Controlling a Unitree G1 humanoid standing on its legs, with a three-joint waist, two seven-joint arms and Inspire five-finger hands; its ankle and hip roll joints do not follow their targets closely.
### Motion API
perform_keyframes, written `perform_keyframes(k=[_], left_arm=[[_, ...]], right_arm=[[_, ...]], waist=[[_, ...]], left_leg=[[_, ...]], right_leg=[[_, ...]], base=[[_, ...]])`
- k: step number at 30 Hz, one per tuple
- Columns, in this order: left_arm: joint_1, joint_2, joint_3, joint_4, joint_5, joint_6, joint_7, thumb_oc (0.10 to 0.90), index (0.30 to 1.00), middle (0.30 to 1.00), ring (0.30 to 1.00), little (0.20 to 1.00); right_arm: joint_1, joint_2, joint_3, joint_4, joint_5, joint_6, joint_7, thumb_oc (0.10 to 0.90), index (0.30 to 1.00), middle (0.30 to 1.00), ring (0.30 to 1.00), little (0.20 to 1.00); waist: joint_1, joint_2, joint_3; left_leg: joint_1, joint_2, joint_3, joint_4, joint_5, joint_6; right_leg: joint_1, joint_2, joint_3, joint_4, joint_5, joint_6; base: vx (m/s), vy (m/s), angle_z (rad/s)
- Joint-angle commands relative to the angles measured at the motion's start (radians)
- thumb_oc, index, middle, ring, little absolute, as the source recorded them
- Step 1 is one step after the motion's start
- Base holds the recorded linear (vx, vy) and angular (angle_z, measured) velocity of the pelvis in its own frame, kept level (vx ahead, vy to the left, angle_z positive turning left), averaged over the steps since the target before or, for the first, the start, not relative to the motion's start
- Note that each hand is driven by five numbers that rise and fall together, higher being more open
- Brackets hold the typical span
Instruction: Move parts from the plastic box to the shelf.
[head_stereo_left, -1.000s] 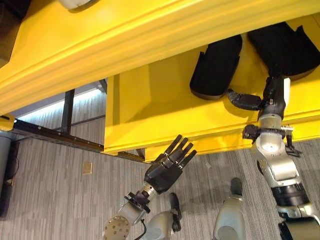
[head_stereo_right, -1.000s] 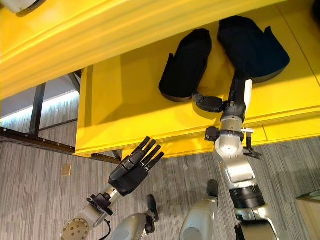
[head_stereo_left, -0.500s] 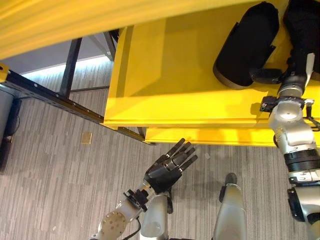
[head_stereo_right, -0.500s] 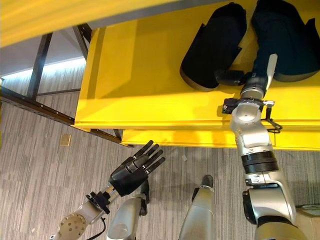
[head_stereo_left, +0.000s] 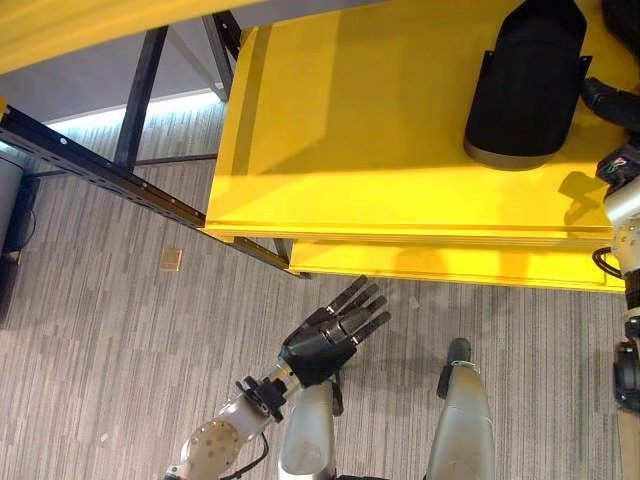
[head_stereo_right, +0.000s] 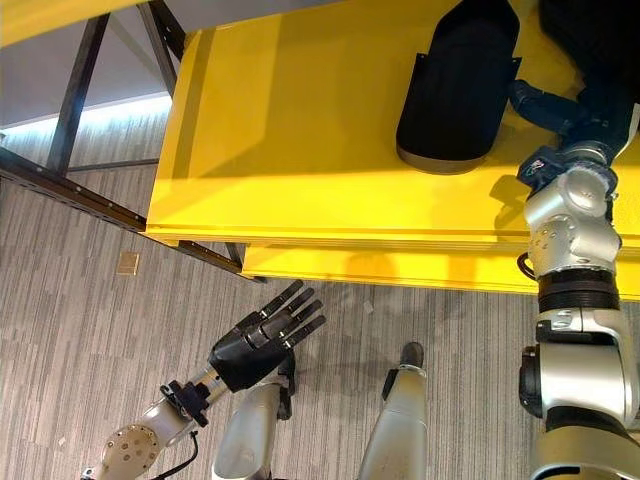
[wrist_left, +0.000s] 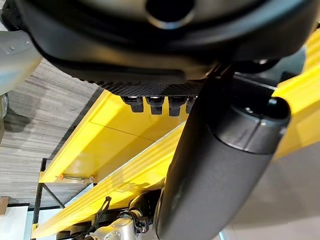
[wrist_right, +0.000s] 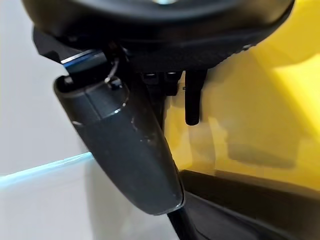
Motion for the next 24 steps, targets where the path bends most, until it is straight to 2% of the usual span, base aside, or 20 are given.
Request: perform_keyframes(k=[1,5,7,13,19,24], left_arm=[[0.003,0.033,0.027,-0.155,-0.032,-0.004,-0.089,0.9,1.0,1.0,1.0,1.0],[-0.009,0.044,0.044,-0.145,-0.04,-0.001,-0.095,0.9,1.0,1.0,1.0,1.0],[-0.013,0.046,0.05,-0.148,-0.046,0.003,-0.086,0.9,1.0,1.0,1.0,1.0],[-0.029,0.05,0.054,-0.143,-0.056,-0.001,-0.075,0.9,1.0,1.0,1.0,1.0],[-0.054,0.038,0.058,-0.138,-0.046,-0.012,-0.047,0.9,1.0,1.0,1.0,1.0],[-0.065,0.034,0.057,-0.141,-0.037,-0.016,-0.03,0.9,1.0,1.0,1.0,1.0]], right_arm=[[-0.122,-0.052,0.06,0.043,0.043,0.028,0.09,0.9,1.0,1.0,1.0,1.0],[-0.175,-0.068,0.113,0.079,0.008,0.093,0.157,0.9,1.0,1.0,1.0,1.0],[-0.19,-0.067,0.135,0.083,0.024,0.099,0.164,0.9,1.0,1.0,1.0,1.0],[-0.241,-0.04,0.185,0.096,-0.04,0.123,0.195,0.9,1.0,1.0,1.0,1.0],[-0.272,0.038,0.253,0.091,-0.147,0.139,0.192,0.9,1.0,1.0,1.0,1.0],[-0.291,0.078,0.285,0.087,-0.177,0.152,0.184,0.9,1.0,1.0,1.0,1.0]], waist=[[0.021,0.008,0.014],[0.024,0.004,0.014],[0.026,0.002,0.014],[0.038,-0.003,0.014],[0.065,-0.015,0.014],[0.085,-0.023,0.014]], left_leg=[[-0.014,-0.015,0.002,0.032,-0.029,0.033],[-0.018,-0.009,0.0,0.035,-0.026,0.029],[-0.021,-0.006,-0.002,0.037,-0.026,0.028],[-0.027,-0.005,-0.007,0.047,-0.027,0.027],[-0.047,-0.003,-0.015,0.055,-0.023,0.03],[-0.061,-0.005,-0.021,0.067,-0.026,0.032]], right_leg=[[0.068,0.018,-0.022,0.161,-0.191,-0.034],[0.063,0.018,-0.019,0.169,-0.191,-0.034],[0.062,0.017,-0.017,0.173,-0.194,-0.034],[0.065,0.013,-0.021,0.179,-0.195,-0.034],[0.069,0.008,-0.035,0.168,-0.184,-0.03],[0.075,0.001,-0.051,0.162,-0.18,-0.027]], base=[[-0.03,-0.018,-0.01],[0.0,0.0,0.0],[0.0,0.0,0.0],[0.0,0.0,0.0],[0.01,0.0,0.02],[0.03,-0.015,0.05]])
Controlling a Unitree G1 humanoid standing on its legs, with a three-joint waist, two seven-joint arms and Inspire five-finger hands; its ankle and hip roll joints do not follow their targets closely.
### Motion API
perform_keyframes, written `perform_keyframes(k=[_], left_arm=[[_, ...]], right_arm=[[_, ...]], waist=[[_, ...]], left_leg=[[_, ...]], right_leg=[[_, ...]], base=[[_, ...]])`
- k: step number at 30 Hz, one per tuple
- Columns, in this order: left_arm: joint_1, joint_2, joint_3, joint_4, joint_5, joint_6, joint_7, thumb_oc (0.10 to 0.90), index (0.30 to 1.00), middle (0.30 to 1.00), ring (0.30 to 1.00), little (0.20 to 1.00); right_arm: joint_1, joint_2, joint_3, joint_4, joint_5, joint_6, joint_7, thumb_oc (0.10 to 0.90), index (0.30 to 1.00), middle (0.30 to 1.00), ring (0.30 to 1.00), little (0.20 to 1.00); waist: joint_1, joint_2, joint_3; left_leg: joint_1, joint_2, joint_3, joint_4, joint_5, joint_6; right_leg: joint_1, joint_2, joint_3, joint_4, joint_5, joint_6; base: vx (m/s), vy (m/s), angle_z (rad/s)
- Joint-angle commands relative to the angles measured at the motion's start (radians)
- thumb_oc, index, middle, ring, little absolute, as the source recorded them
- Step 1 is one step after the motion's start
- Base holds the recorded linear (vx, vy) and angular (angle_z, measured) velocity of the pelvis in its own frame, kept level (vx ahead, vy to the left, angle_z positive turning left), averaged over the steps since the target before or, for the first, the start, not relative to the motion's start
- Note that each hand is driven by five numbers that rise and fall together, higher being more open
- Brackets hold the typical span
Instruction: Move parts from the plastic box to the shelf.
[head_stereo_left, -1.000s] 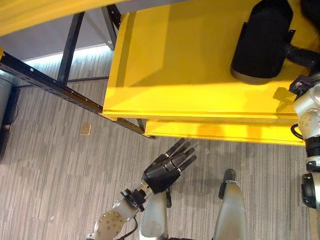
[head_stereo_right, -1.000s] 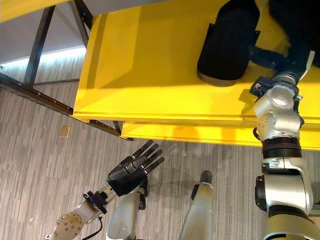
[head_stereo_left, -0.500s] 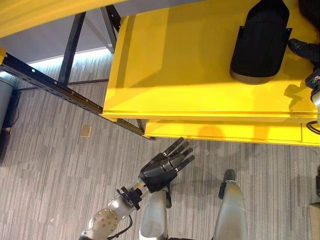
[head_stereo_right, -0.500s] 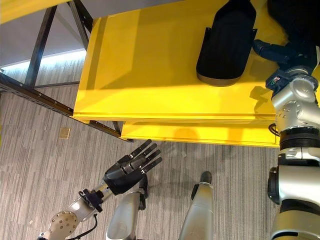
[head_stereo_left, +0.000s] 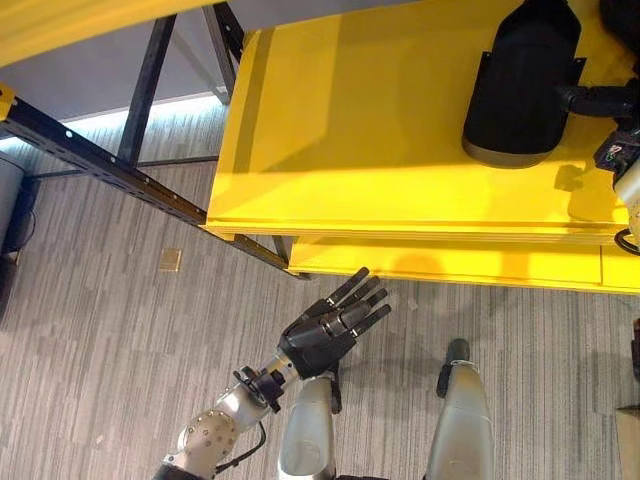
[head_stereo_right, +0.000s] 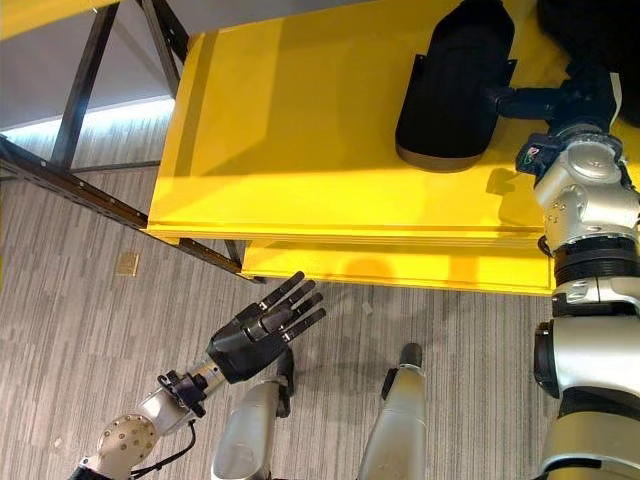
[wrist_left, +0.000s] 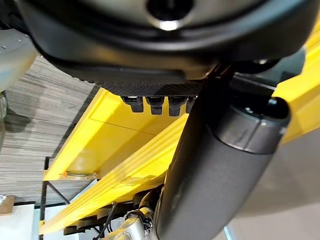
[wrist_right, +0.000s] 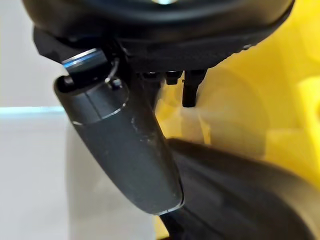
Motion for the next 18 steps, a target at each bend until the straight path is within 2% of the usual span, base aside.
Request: perform_keyframes(k=[1,11,18], left_arm=[[-0.023,0.028,0.029,-0.145,-0.035,-0.03,-0.032,0.9,1.0,1.0,1.0,1.0],[-0.034,0.021,0.035,-0.14,-0.018,-0.03,-0.016,0.9,1.0,1.0,1.0,1.0],[-0.046,0.003,0.035,-0.135,-0.006,-0.05,0.0,0.9,1.0,1.0,1.0,1.0]], right_arm=[[-0.131,0.094,0.089,-0.008,-0.007,0.02,0.073,0.9,1.0,1.0,1.0,1.0],[-0.127,0.174,0.107,-0.015,-0.021,0.011,0.088,0.9,1.0,1.0,1.0,1.0],[-0.111,0.249,0.121,-0.042,-0.038,0.001,0.06,0.9,1.0,1.0,1.0,1.0]], waist=[[0.079,-0.018,0.01],[0.113,-0.034,0.01],[0.134,-0.041,0.01]], left_leg=[[-0.027,-0.022,0.005,0.009,-0.012,0.051],[-0.049,-0.021,-0.001,0.028,-0.015,0.054],[-0.057,-0.021,-0.004,0.04,-0.016,0.058]], right_leg=[[0.074,-0.004,-0.034,0.154,-0.183,-0.02],[0.092,-0.006,-0.064,0.13,-0.169,-0.013],[0.113,-0.009,-0.085,0.104,-0.153,-0.008]], base=[[0.04,-0.021,-0.05],[0.04,-0.01,0.07],[0.04,0.027,0.04]])
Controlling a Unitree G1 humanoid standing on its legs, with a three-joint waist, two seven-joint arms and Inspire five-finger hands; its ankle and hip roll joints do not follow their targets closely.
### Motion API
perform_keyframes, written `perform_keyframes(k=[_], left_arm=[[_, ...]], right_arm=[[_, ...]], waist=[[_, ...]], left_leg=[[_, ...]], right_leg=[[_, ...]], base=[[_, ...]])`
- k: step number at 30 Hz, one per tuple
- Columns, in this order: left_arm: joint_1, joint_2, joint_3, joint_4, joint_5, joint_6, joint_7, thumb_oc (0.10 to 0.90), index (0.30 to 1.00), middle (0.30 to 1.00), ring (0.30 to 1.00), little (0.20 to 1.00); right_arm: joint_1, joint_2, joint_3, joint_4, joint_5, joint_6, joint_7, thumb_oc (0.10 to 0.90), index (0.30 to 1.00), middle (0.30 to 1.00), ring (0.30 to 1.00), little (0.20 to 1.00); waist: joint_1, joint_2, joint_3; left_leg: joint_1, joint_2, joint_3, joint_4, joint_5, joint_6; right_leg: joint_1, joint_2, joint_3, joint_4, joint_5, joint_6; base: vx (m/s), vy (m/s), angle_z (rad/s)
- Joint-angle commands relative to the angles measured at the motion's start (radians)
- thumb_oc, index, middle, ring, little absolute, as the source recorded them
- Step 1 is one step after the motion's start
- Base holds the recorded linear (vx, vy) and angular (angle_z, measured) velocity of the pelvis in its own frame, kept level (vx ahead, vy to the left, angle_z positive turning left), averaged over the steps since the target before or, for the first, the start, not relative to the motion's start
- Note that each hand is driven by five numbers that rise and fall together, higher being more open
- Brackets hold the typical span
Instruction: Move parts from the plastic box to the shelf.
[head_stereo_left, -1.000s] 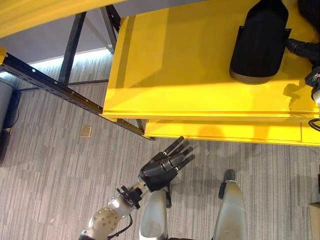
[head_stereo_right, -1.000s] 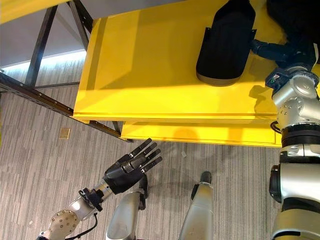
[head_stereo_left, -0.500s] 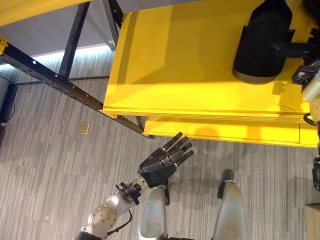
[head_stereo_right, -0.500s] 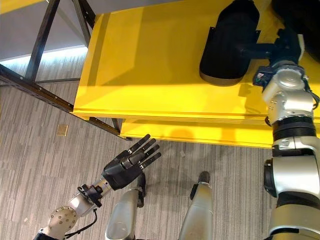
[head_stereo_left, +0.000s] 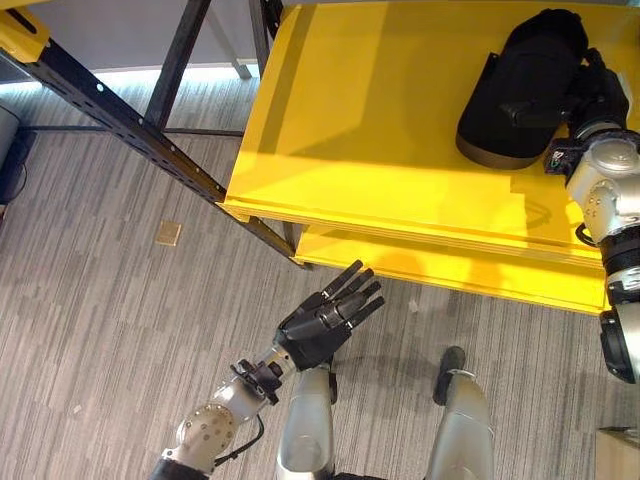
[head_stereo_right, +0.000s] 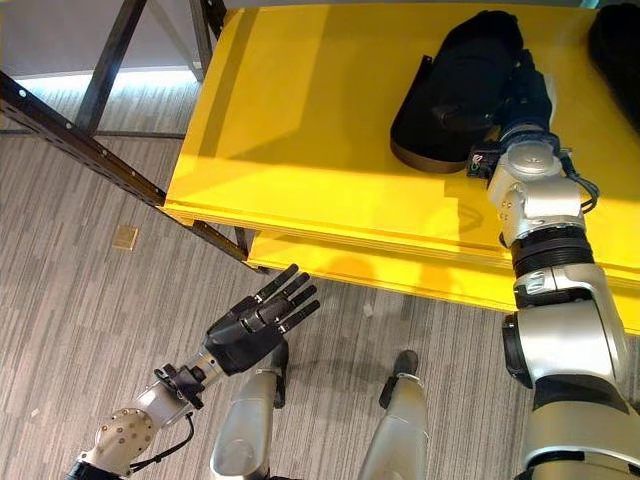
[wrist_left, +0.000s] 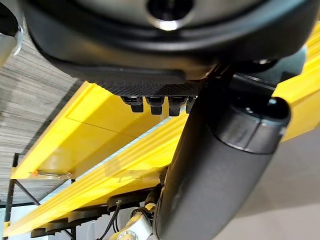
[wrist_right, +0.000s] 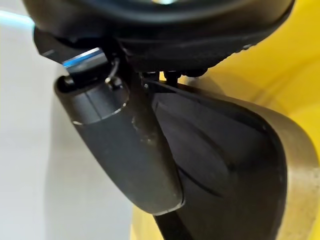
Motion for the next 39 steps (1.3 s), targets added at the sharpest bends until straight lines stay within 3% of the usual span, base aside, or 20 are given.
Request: perform_keyframes(k=[1,4,5,8,10,11,12,15,17,27,32,36,39], left_arm=[[-0.023,0.006,0.022,-0.136,-0.011,-0.048,-0.022,0.9,1.0,1.0,1.0,1.0],[-0.031,0.003,0.02,-0.132,-0.011,-0.056,-0.011,0.9,1.0,1.0,1.0,1.0],[-0.033,0.004,0.021,-0.133,-0.012,-0.058,-0.011,0.9,1.0,1.0,1.0,1.0],[-0.038,0.002,0.021,-0.131,-0.011,-0.054,-0.005,0.9,1.0,1.0,1.0,1.0],[-0.045,0.003,0.021,-0.132,-0.01,-0.049,0.001,0.9,1.0,1.0,1.0,1.0],[-0.045,0.004,0.019,-0.131,-0.009,-0.045,0.0,0.9,1.0,1.0,1.0,1.0],[-0.046,0.007,0.018,-0.136,-0.008,-0.044,0.002,0.9,1.0,1.0,1.0,1.0],[-0.047,0.008,0.016,-0.134,-0.007,-0.041,0.004,0.9,1.0,1.0,1.0,1.0],[-0.05,0.01,0.015,-0.136,-0.006,-0.036,0.005,0.9,1.0,1.0,1.0,1.0],[-0.062,0.008,0.0,-0.133,0.001,-0.032,0.006,0.9,1.0,1.0,1.0,1.0],[-0.065,0.004,-0.001,-0.139,-0.005,-0.029,0.011,0.9,1.0,1.0,1.0,1.0],[-0.069,0.002,0.0,-0.143,-0.013,-0.035,0.02,0.9,1.0,1.0,1.0,1.0],[-0.067,0.004,0.002,-0.149,-0.012,-0.041,0.018,0.9,1.0,1.0,1.0,1.0]], right_arm=[[-0.077,0.149,0.047,-0.049,0.044,-0.021,0.067,0.9,1.0,1.0,1.0,1.0],[-0.079,0.173,0.05,-0.037,0.021,-0.029,0.04,0.9,1.0,1.0,1.0,1.0],[-0.082,0.174,0.049,-0.034,0.017,-0.034,0.036,0.9,1.0,1.0,1.0,1.0],[-0.082,0.177,0.046,-0.018,0.013,-0.044,0.025,0.9,1.0,1.0,1.0,1.0],[-0.083,0.17,0.042,-0.009,0.0,-0.046,0.022,0.9,1.0,1.0,1.0,1.0],[-0.081,0.168,0.043,-0.001,0.001,-0.047,0.008,0.9,1.0,1.0,1.0,1.0],[-0.083,0.159,0.039,0.01,-0.016,-0.045,0.01,0.9,1.0,1.0,1.0,1.0],[-0.081,0.153,0.036,0.024,-0.01,-0.044,-0.002,0.9,1.0,1.0,1.0,1.0],[-0.083,0.151,0.034,0.029,-0.024,-0.042,-0.01,0.9,1.0,1.0,1.0,1.0],[-0.081,0.107,0.025,0.09,-0.04,0.001,-0.065,0.9,1.0,1.0,1.0,1.0],[-0.071,0.07,0.033,0.112,-0.145,0.055,-0.067,0.9,1.0,1.0,1.0,1.0],[-0.071,-0.003,0.095,0.128,-0.42,0.169,0.003,0.9,1.0,1.0,1.0,1.0],[-0.072,-0.047,0.148,0.139,-0.598,0.204,0.055,0.9,1.0,1.0,1.0,1.0]], waist=[[0.065,-0.02,0.011],[0.072,-0.025,0.011],[0.074,-0.021,0.011],[0.078,-0.027,0.011],[0.083,-0.027,0.011],[0.084,-0.033,0.011],[0.087,-0.032,0.011],[0.089,-0.039,0.011],[0.091,-0.037,0.011],[0.078,-0.046,0.011],[0.067,-0.048,0.011],[0.055,-0.055,0.011],[0.051,-0.059,0.011]], left_leg=[[-0.027,-0.023,0.038,-0.009,0.009,0.061],[-0.017,-0.029,0.034,-0.002,-0.016,0.056],[-0.032,-0.024,0.037,-0.006,0.007,0.063],[-0.023,-0.032,0.03,0.004,-0.018,0.058],[-0.038,-0.025,0.033,-0.001,0.007,0.065],[-0.028,-0.029,0.029,0.008,-0.016,0.057],[-0.043,-0.022,0.03,0.005,0.007,0.063],[-0.034,-0.024,0.024,0.014,-0.017,0.056],[-0.047,-0.017,0.027,0.008,0.007,0.062],[-0.038,-0.003,0.035,-0.001,0.011,0.059],[-0.029,0.0,0.038,-0.012,0.016,0.056],[-0.028,0.002,0.041,-0.02,0.022,0.055],[-0.028,0.004,0.043,-0.023,0.025,0.055]], right_leg=[[0.067,0.001,-0.024,0.146,-0.171,0.002],[0.088,-0.003,-0.025,0.138,-0.186,0.014],[0.076,0.0,-0.033,0.133,-0.164,0.006],[0.095,-0.004,-0.03,0.13,-0.182,0.016],[0.091,0.002,-0.042,0.115,-0.157,0.009],[0.107,-0.001,-0.037,0.117,-0.178,0.019],[0.098,0.005,-0.047,0.11,-0.158,0.01],[0.116,0.006,-0.043,0.11,-0.179,0.018],[0.106,0.012,-0.052,0.102,-0.159,0.009],[0.117,0.032,-0.048,0.081,-0.153,0.004],[0.118,0.039,-0.041,0.076,-0.152,0.002],[0.117,0.045,-0.035,0.068,-0.146,0.003],[0.118,0.046,-0.034,0.063,-0.143,0.003]], base=[[0.03,0.022,0.03],[0.04,0.022,0.03],[0.01,0.028,0.05],[0.01,-0.005,0.02],[0.0,-0.017,0.01],[0.01,-0.057,-0.02],[0.08,-0.056,0.0],[0.02,-0.048,0.06],[-0.08,-0.033,0.06],[-0.02,-0.024,0.0],[0.0,0.0,0.0],[0.0,0.0,0.0],[0.0,0.0,-0.01]])
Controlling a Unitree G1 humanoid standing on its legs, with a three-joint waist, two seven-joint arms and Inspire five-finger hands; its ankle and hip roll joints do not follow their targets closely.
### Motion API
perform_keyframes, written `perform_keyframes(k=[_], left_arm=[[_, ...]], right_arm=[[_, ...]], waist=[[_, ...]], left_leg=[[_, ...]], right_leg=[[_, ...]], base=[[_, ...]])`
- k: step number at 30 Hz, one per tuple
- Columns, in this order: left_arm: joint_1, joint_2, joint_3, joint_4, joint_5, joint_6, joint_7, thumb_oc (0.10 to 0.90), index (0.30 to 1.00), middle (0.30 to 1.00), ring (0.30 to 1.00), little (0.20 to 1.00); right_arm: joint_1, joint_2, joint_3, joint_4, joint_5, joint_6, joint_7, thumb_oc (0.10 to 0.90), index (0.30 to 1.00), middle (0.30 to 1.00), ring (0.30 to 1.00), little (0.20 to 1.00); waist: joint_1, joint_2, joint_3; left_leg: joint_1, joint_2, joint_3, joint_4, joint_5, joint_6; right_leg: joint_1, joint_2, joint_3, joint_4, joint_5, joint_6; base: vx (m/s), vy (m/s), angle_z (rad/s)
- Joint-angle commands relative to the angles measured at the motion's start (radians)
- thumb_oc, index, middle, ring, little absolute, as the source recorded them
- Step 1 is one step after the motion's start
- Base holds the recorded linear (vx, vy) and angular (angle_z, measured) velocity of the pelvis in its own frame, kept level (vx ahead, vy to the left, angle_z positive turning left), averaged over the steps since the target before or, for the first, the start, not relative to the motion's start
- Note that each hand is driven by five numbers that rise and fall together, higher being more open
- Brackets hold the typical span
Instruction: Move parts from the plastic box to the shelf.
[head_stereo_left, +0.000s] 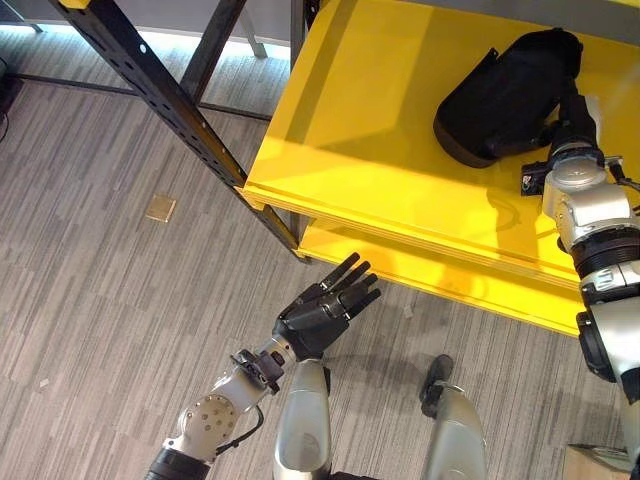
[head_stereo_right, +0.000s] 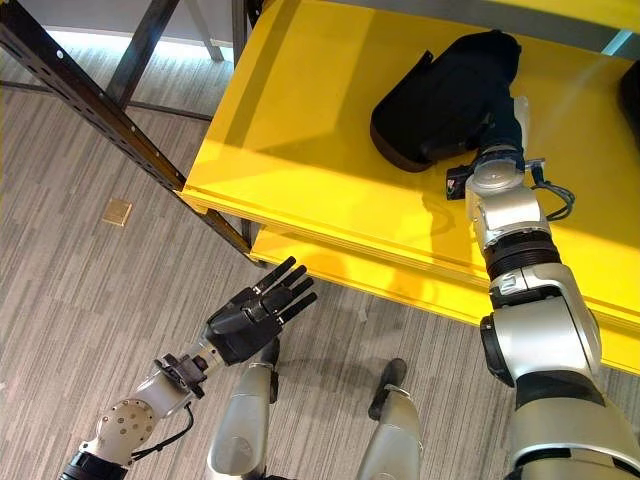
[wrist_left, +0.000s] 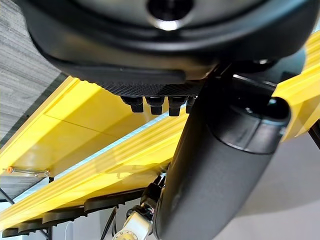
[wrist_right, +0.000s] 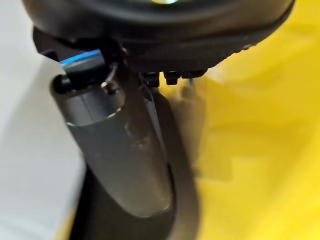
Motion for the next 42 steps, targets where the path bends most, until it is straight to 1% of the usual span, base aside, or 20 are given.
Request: perform_keyframes(k=[1,3,5,6,8,12,15,18,20,24,25,28,29,32,35,37,39,42], left_arm=[[-0.019,-0.005,0.007,-0.15,-0.022,-0.031,-0.044,0.9,1.0,1.0,1.0,1.0],[-0.015,-0.004,0.01,-0.151,-0.019,-0.031,-0.05,0.9,1.0,1.0,1.0,1.0],[-0.011,-0.001,0.017,-0.157,-0.021,-0.025,-0.052,0.9,1.0,1.0,1.0,1.0],[-0.01,-0.001,0.018,-0.158,-0.021,-0.022,-0.053,0.9,1.0,1.0,1.0,1.0],[-0.006,0.002,0.027,-0.163,-0.03,-0.01,-0.052,0.9,1.0,1.0,1.0,1.0],[0.003,0.003,0.042,-0.172,-0.031,0.005,-0.058,0.9,1.0,1.0,1.0,1.0],[0.008,0.001,0.054,-0.173,-0.033,0.014,-0.063,0.9,1.0,1.0,1.0,1.0],[0.008,-0.001,0.067,-0.177,-0.038,0.026,-0.063,0.9,1.0,1.0,1.0,1.0],[0.011,-0.004,0.076,-0.177,-0.039,0.036,-0.062,0.9,1.0,1.0,1.0,1.0],[0.015,-0.006,0.084,-0.181,-0.041,0.045,-0.063,0.9,1.0,1.0,1.0,1.0],[0.018,-0.009,0.085,-0.182,-0.04,0.047,-0.063,0.9,1.0,1.0,1.0,1.0],[0.018,-0.009,0.088,-0.181,-0.041,0.049,-0.062,0.9,1.0,1.0,1.0,1.0],[0.021,-0.012,0.091,-0.179,-0.038,0.053,-0.066,0.9,1.0,1.0,1.0,1.0],[0.024,-0.019,0.094,-0.18,-0.03,0.054,-0.069,0.9,1.0,1.0,1.0,1.0],[0.022,-0.021,0.102,-0.18,-0.037,0.057,-0.07,0.9,1.0,1.0,1.0,1.0],[0.022,-0.024,0.103,-0.178,-0.037,0.058,-0.073,0.9,1.0,1.0,1.0,1.0],[0.024,-0.029,0.105,-0.176,-0.032,0.061,-0.077,0.9,1.0,1.0,1.0,1.0],[0.027,-0.037,0.107,-0.176,-0.025,0.064,-0.082,0.9,1.0,1.0,1.0,1.0]], right_arm=[[-0.061,-0.107,0.097,0.064,-0.294,0.099,0.071,0.9,1.0,1.0,1.0,1.0],[-0.059,-0.137,0.132,0.073,-0.345,0.095,0.087,0.9,1.0,1.0,1.0,1.0],[-0.061,-0.175,0.177,0.088,-0.456,0.097,0.108,0.9,1.0,1.0,1.0,1.0],[-0.059,-0.181,0.183,0.091,-0.464,0.091,0.108,0.9,1.0,1.0,1.0,1.0],[-0.063,-0.203,0.209,0.095,-0.443,0.081,0.114,0.9,1.0,1.0,1.0,1.0],[-0.058,-0.226,0.23,0.09,-0.485,0.072,0.129,0.9,1.0,1.0,1.0,1.0],[-0.048,-0.239,0.237,0.079,-0.474,0.082,0.144,0.9,1.0,1.0,1.0,1.0],[-0.04,-0.242,0.23,0.071,-0.484,0.086,0.146,0.9,1.0,1.0,1.0,1.0],[-0.029,-0.248,0.22,0.059,-0.459,0.078,0.143,0.9,1.0,1.0,1.0,1.0],[-0.019,-0.259,0.204,0.03,-0.47,0.056,0.16,0.9,1.0,1.0,1.0,1.0],[-0.013,-0.262,0.202,0.02,-0.456,0.04,0.16,0.9,1.0,1.0,1.0,1.0],[-0.01,-0.26,0.193,0.004,-0.468,0.021,0.169,0.9,1.0,1.0,1.0,1.0],[-0.004,-0.261,0.19,-0.02,-0.477,0.005,0.187,0.9,1.0,1.0,1.0,1.0],[0.009,-0.255,0.182,-0.065,-0.485,-0.004,0.207,0.9,1.0,1.0,1.0,1.0],[0.01,-0.246,0.18,-0.108,-0.518,-0.009,0.224,0.9,1.0,1.0,1.0,1.0],[0.013,-0.238,0.189,-0.13,-0.54,-0.023,0.23,0.9,1.0,1.0,1.0,1.0],[0.013,-0.234,0.197,-0.164,-0.594,-0.035,0.249,0.9,1.0,1.0,1.0,1.0],[0.03,-0.223,0.214,-0.222,-0.647,-0.035,0.278,0.9,1.0,1.0,1.0,1.0]], waist=[[-0.002,0.002,0.02],[-0.005,-0.001,0.02],[-0.007,-0.006,0.02],[-0.007,-0.006,0.02],[-0.008,-0.009,0.02],[-0.007,-0.012,0.02],[-0.009,-0.013,0.02],[-0.011,-0.014,0.02],[-0.013,-0.016,0.02],[-0.016,-0.017,0.02],[-0.016,-0.017,0.02],[-0.017,-0.018,0.02],[-0.019,-0.018,0.02],[-0.022,-0.017,0.02],[-0.024,-0.014,0.02],[-0.024,-0.014,0.019],[-0.024,-0.014,0.018],[-0.025,-0.016,0.014]], left_leg=[[0.008,-0.008,0.072,-0.064,0.051,0.05],[0.013,-0.006,0.075,-0.069,0.055,0.049],[0.014,-0.003,0.078,-0.07,0.057,0.05],[0.014,-0.002,0.078,-0.07,0.057,0.05],[0.019,-0.001,0.08,-0.073,0.059,0.049],[0.024,0.001,0.082,-0.076,0.061,0.049],[0.029,0.001,0.083,-0.079,0.062,0.05],[0.033,0.001,0.084,-0.082,0.063,0.051],[0.036,0.002,0.085,-0.084,0.063,0.051],[0.041,0.0,0.084,-0.083,0.061,0.051],[0.04,-0.001,0.083,-0.08,0.06,0.052],[0.042,-0.002,0.083,-0.08,0.058,0.052],[0.044,-0.003,0.084,-0.079,0.057,0.053],[0.045,-0.004,0.085,-0.078,0.056,0.054],[0.052,-0.007,0.085,-0.083,0.057,0.053],[0.052,-0.007,0.087,-0.084,0.057,0.054],[0.052,-0.007,0.087,-0.083,0.057,0.054],[0.054,-0.007,0.089,-0.087,0.06,0.054]], right_leg=[[0.059,0.029,0.015,0.173,-0.195,-0.014],[0.063,0.031,0.015,0.166,-0.191,-0.013],[0.066,0.033,0.013,0.161,-0.189,-0.013],[0.067,0.033,0.013,0.16,-0.188,-0.013],[0.072,0.034,0.012,0.155,-0.187,-0.013],[0.079,0.036,0.01,0.148,-0.186,-0.014],[0.084,0.036,0.011,0.148,-0.187,-0.014],[0.086,0.037,0.014,0.149,-0.189,-0.015],[0.088,0.038,0.014,0.149,-0.19,-0.016],[0.091,0.039,0.017,0.148,-0.19,-0.017],[0.091,0.039,0.019,0.149,-0.191,-0.017],[0.091,0.039,0.019,0.15,-0.192,-0.016],[0.095,0.039,0.019,0.148,-0.191,-0.017],[0.095,0.038,0.022,0.147,-0.19,-0.016],[0.101,0.038,0.024,0.138,-0.187,-0.015],[0.101,0.038,0.025,0.135,-0.186,-0.013],[0.101,0.037,0.025,0.134,-0.184,-0.013],[0.105,0.039,0.025,0.127,-0.181,-0.012]], base=[[0.0,-0.005,-0.05],[0.0,-0.003,-0.02],[0.0,0.0,0.0],[0.0,0.0,0.0],[0.0,0.0,0.0],[0.0,0.0,-0.01],[0.01,0.003,-0.06],[0.0,0.0,0.0],[0.0,0.0,0.0],[0.0,0.0,0.0],[0.0,0.0,0.0],[0.0,0.0,0.0],[0.0,0.0,0.0],[0.0,0.0,0.0],[-0.01,0.022,0.0],[0.0,0.0,0.0],[0.0,0.0,0.0],[0.0,0.0,0.0]])
